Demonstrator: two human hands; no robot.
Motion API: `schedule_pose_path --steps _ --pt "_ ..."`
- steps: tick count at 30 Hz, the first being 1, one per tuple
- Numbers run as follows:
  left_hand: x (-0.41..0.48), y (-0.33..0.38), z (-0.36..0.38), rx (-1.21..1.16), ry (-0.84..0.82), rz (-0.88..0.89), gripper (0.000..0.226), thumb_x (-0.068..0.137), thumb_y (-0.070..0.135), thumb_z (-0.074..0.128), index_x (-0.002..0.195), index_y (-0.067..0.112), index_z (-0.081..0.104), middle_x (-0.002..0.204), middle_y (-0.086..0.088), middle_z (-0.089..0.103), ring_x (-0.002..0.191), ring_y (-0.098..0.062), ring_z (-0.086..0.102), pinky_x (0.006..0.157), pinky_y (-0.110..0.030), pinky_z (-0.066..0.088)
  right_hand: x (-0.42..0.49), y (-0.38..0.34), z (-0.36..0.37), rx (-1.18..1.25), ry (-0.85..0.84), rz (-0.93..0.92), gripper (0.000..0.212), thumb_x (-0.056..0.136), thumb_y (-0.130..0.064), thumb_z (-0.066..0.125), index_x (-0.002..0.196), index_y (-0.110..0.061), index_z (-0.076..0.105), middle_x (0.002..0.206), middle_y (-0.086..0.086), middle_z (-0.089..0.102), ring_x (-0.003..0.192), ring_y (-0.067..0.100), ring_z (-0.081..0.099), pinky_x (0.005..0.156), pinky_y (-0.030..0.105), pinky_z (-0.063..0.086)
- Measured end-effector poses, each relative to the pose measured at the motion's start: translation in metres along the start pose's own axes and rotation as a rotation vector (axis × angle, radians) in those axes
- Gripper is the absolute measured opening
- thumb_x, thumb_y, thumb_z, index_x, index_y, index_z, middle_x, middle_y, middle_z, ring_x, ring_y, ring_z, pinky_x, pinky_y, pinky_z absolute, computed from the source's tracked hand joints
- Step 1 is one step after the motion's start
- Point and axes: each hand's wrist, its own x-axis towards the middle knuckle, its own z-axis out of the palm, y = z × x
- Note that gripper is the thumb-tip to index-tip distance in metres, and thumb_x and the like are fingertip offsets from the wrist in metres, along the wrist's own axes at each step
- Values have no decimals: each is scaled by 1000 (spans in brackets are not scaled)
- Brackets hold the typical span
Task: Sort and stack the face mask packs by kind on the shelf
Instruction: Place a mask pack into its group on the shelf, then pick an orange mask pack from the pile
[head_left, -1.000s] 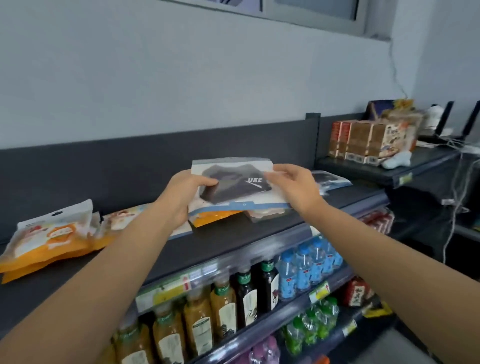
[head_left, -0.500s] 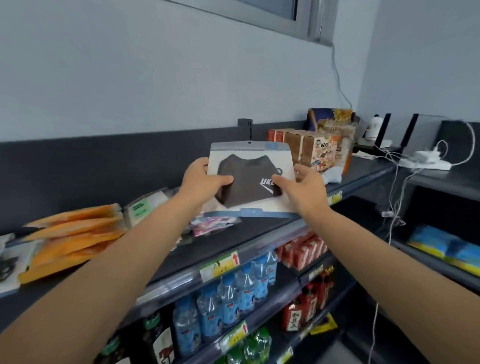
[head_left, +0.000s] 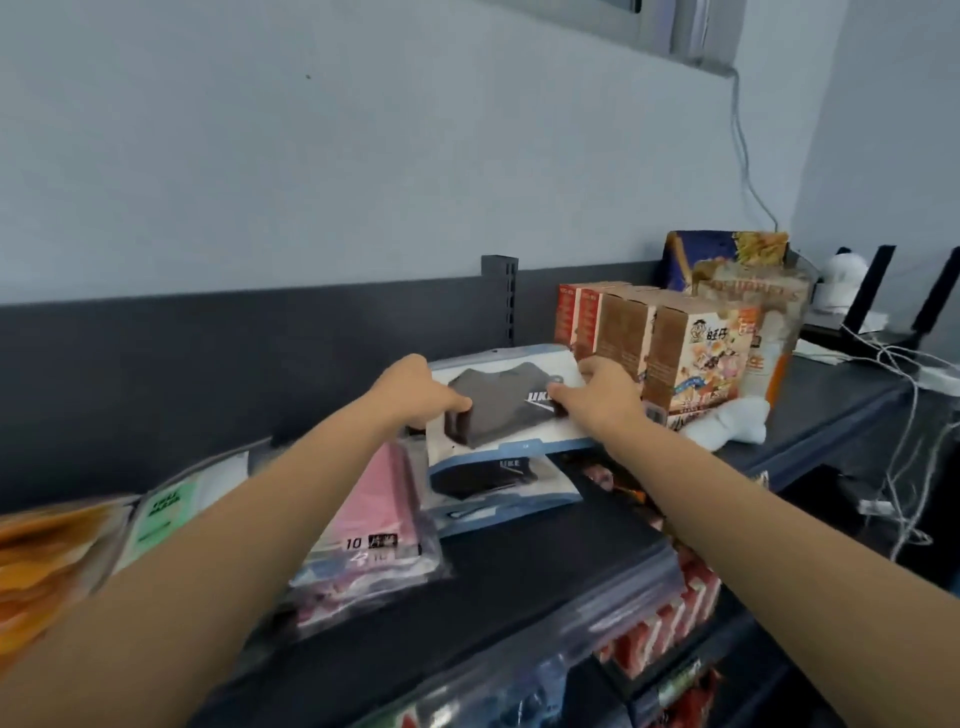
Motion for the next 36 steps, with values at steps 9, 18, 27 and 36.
schedule_pose_path --steps 9,18,27,36 --pt "20 0 8 269 -40 -80 39 75 40 75 62 11 52 60 -1 48 61 -18 49 61 -28 38 42 32 45 -85 -317 17 54 90 -22 65 135 3 47 137 19 52 123 33 51 101 40 42" --pt "-50 -27 -19 220 252 -181 37 74 45 75 98 21 60 99 -2 58 90 -21 58 88 -32 48 34 -9 80 51 -418 -380 37 90 -21 64 125 -12 58 131 5 54 120 18 52 87 19 34" --pt "-185 -102 -105 193 492 -493 44 75 42 77 107 14 66 112 -6 66 109 -26 62 92 -39 49 -78 -120 135 270 -616 -686 24 88 -19 65 112 -14 64 124 1 59 117 17 54 88 20 35" --pt "-324 -245 -208 218 503 -731 54 76 44 77 112 5 66 112 -9 67 104 -25 61 88 -33 47 -239 -226 218 318 -794 -733 25 87 -16 64 112 -15 64 115 -2 63 100 12 58 82 19 40"
